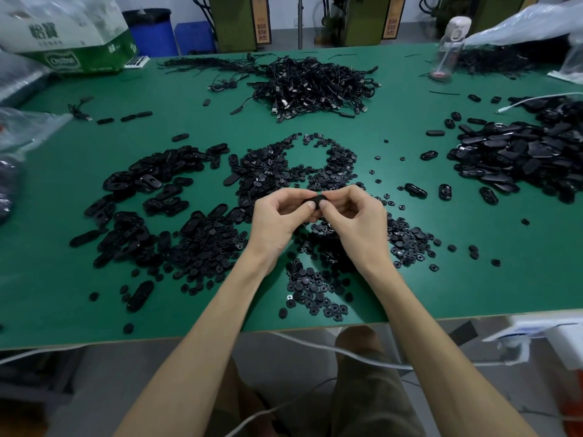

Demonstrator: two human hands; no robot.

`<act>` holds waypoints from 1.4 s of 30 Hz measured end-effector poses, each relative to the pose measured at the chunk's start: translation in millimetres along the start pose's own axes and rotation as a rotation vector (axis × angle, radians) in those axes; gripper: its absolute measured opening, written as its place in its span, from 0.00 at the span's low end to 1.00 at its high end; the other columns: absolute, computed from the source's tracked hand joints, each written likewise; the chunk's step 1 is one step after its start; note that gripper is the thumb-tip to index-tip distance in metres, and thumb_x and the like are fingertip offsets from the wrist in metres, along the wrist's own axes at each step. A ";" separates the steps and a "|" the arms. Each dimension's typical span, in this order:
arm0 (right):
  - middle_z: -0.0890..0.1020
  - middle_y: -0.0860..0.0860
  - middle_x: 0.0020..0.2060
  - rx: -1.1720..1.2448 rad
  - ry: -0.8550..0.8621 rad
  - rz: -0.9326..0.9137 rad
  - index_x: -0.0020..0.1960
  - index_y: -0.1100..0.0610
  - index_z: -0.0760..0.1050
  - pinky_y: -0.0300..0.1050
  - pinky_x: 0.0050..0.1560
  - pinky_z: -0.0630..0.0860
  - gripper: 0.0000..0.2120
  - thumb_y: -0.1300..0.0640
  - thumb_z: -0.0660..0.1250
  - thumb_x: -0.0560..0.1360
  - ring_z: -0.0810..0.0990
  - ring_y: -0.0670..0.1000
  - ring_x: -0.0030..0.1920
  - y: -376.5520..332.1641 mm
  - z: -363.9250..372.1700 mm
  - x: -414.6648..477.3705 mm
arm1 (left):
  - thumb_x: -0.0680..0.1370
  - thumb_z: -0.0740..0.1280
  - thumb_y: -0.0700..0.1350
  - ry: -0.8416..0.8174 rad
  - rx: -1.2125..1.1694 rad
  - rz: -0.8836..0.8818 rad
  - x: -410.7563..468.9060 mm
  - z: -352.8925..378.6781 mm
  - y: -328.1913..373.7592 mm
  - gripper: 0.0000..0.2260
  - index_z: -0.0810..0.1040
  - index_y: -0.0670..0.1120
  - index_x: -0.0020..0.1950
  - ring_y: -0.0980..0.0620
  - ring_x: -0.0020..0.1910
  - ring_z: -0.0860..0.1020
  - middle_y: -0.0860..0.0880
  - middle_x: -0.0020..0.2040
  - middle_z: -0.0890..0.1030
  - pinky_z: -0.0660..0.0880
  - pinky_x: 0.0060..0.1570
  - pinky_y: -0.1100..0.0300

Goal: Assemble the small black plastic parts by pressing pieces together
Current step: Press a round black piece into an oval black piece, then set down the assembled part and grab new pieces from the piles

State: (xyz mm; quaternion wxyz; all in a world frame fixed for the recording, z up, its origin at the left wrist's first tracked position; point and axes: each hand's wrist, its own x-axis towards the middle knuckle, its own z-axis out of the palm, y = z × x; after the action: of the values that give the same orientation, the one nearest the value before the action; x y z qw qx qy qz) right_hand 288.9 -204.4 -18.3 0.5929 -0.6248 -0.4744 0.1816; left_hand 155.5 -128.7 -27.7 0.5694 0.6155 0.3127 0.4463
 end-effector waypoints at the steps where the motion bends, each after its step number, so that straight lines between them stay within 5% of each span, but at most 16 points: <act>1: 0.87 0.51 0.41 0.001 0.001 0.000 0.52 0.60 0.82 0.50 0.51 0.84 0.04 0.63 0.73 0.78 0.87 0.49 0.42 -0.1 0.0 -0.1 | 0.78 0.72 0.32 0.003 0.004 0.005 0.0 0.3 0.1 0.07 0.84 0.36 0.56 0.50 0.44 0.86 0.44 0.46 0.88 0.81 0.47 0.61; 8: 0.86 0.48 0.43 -0.046 0.032 0.006 0.53 0.57 0.83 0.45 0.50 0.82 0.05 0.62 0.73 0.78 0.84 0.47 0.44 0.6 0.3 2.7 | 0.79 0.72 0.36 0.042 0.233 0.082 2.0 5.6 1.9 0.07 0.84 0.43 0.56 0.54 0.48 0.85 0.49 0.48 0.87 0.82 0.52 0.59; 12: 0.83 0.47 0.40 -0.099 0.088 -0.016 0.54 0.52 0.82 0.38 0.45 0.76 0.07 0.61 0.71 0.79 0.80 0.44 0.40 3.0 0.4 3.5 | 0.81 0.70 0.39 0.028 0.557 0.253 6.5 6.9 9.7 0.08 0.83 0.46 0.58 0.60 0.51 0.80 0.50 0.55 0.80 0.76 0.52 0.70; 15: 0.83 0.47 0.43 -0.152 0.078 -0.039 0.55 0.50 0.83 0.42 0.48 0.78 0.08 0.61 0.70 0.79 0.80 0.47 0.43 4.2 1.7 4.0 | 0.83 0.67 0.40 0.022 0.680 0.291 19.6 -3.0 21.4 0.07 0.83 0.45 0.59 0.61 0.49 0.77 0.51 0.55 0.78 0.72 0.50 0.73; 19: 0.82 0.47 0.46 -0.241 0.042 -0.123 0.56 0.52 0.83 0.41 0.50 0.77 0.09 0.63 0.69 0.80 0.79 0.43 0.44 1.6 5.2 2.2 | 0.84 0.64 0.38 0.144 0.637 0.120 49.3 -29.7 32.1 0.09 0.83 0.44 0.58 0.54 0.46 0.82 0.49 0.51 0.83 0.80 0.50 0.62; 23: 0.83 0.48 0.49 -0.272 0.011 -0.132 0.56 0.54 0.83 0.36 0.52 0.76 0.08 0.63 0.69 0.80 0.79 0.43 0.47 1.0 7.0 2.7 | 0.85 0.59 0.35 0.258 0.735 0.000 78.3 -65.6 26.1 0.11 0.81 0.43 0.57 0.55 0.44 0.82 0.45 0.53 0.84 0.77 0.45 0.70; 27: 0.83 0.49 0.49 -0.289 -0.003 -0.113 0.56 0.54 0.83 0.32 0.52 0.74 0.07 0.62 0.69 0.80 0.79 0.43 0.48 2.9 7.6 3.9 | 0.81 0.59 0.26 0.230 0.997 -0.024 93.2 -89.7 13.7 0.18 0.78 0.39 0.67 0.45 0.63 0.78 0.40 0.66 0.78 0.74 0.68 0.55; 31: 0.82 0.49 0.48 -0.305 -0.025 -0.101 0.56 0.53 0.83 0.30 0.51 0.73 0.07 0.62 0.70 0.80 0.79 0.42 0.47 5.7 8.5 4.9 | 0.83 0.63 0.32 0.089 1.178 -0.044 99.9 -100.2 8.1 0.18 0.76 0.41 0.73 0.41 0.71 0.74 0.41 0.73 0.74 0.69 0.73 0.46; 37: 0.80 0.48 0.47 -0.354 -0.039 -0.086 0.56 0.53 0.82 0.30 0.50 0.72 0.06 0.60 0.70 0.80 0.78 0.43 0.46 10.2 10.0 6.8 | 0.84 0.66 0.41 0.082 1.363 0.064 102.7 -98.9 4.8 0.11 0.82 0.40 0.64 0.40 0.62 0.79 0.40 0.63 0.81 0.73 0.65 0.43; 42: 0.81 0.48 0.52 -0.421 -0.068 -0.093 0.58 0.55 0.81 0.43 0.59 0.76 0.07 0.57 0.69 0.81 0.79 0.48 0.53 10.0 11.5 5.5 | 0.85 0.63 0.45 0.170 1.454 0.134 100.6 -96.3 10.0 0.10 0.81 0.40 0.57 0.41 0.54 0.79 0.41 0.57 0.82 0.73 0.58 0.45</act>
State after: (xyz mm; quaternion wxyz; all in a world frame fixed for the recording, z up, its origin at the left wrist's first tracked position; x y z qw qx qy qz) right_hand 286.2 -191.9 -28.3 0.4408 -0.7059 -0.5498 0.0719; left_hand 107.9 0.2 -3.0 -0.0372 0.8186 0.5347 0.2063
